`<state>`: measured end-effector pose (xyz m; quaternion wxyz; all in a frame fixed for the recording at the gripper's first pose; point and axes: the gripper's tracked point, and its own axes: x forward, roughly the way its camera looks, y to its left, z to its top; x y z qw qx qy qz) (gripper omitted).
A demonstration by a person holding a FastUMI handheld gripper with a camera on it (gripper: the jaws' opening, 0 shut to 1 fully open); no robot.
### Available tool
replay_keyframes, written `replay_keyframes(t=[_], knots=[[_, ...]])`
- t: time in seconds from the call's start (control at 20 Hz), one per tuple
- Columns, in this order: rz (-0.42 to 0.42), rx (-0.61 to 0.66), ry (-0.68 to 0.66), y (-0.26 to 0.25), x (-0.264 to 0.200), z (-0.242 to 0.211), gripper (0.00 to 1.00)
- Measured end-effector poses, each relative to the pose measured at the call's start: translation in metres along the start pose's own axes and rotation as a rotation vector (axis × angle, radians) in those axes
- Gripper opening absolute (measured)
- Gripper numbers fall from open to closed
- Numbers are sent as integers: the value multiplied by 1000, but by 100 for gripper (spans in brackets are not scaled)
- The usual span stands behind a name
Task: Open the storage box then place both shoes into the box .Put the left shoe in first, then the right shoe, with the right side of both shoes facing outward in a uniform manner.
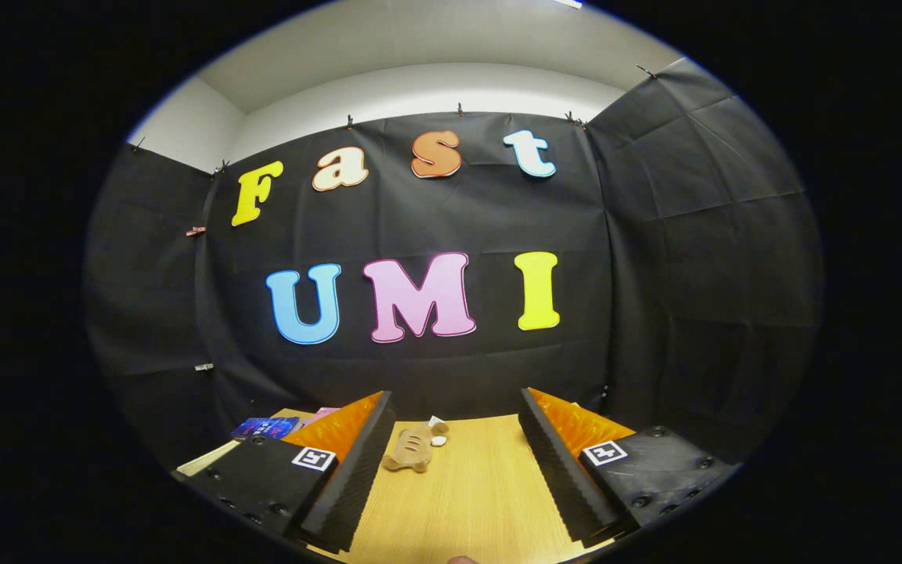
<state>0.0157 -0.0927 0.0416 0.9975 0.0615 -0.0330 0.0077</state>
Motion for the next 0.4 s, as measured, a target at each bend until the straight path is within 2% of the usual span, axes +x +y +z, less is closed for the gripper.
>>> replay_keyframes(t=[0.4], knots=[[17, -58, 57, 11, 5, -18, 98]])
